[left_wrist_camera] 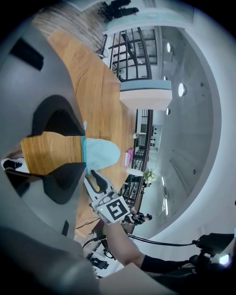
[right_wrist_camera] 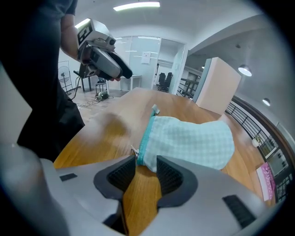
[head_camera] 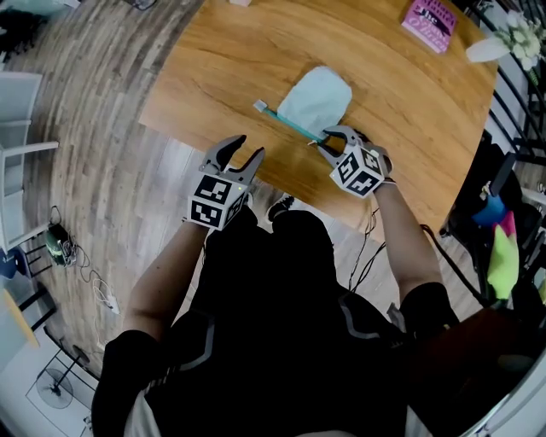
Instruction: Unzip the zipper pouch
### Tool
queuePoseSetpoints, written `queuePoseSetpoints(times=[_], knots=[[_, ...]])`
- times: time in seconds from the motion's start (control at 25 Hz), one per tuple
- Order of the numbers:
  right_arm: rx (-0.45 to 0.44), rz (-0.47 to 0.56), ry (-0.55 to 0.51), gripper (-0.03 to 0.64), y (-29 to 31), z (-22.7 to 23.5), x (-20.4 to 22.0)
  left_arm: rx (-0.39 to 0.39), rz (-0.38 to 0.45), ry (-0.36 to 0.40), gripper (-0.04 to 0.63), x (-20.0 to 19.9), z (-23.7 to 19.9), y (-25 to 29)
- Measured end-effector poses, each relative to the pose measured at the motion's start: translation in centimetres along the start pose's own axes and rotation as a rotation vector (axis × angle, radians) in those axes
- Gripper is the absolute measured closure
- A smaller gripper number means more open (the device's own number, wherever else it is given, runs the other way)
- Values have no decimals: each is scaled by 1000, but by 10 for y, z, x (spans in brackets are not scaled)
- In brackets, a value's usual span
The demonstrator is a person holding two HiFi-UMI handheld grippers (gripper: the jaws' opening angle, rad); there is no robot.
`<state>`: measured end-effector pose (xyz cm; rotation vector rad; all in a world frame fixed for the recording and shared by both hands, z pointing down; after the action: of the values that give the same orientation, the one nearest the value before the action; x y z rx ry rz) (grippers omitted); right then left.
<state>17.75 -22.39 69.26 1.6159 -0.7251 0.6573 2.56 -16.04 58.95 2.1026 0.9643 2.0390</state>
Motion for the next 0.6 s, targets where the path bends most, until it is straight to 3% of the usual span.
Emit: queuePoseSetpoints(times=[0.12,0.24,0.6], knots=[[-6,-5,-27,442,3,-1,-3,17,-4,15,397,-1,1,3],[-21,-12,-55,509,5,-3,-2,15,-6,24,397,-1,1,7],[-65,32,13,545,2,-11,-8,89,-10,40,397,-6,6,9]])
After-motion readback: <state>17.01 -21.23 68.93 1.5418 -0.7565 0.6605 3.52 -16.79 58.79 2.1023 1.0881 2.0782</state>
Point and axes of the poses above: the fingertips, and each gripper's own axes: y forward along the fingers, z to its right, x out of its underside, the point moved 2 cm from there along -y, backward along the fingers, and after that the axes turned 13 degrees about z, right-handed, at the moved point
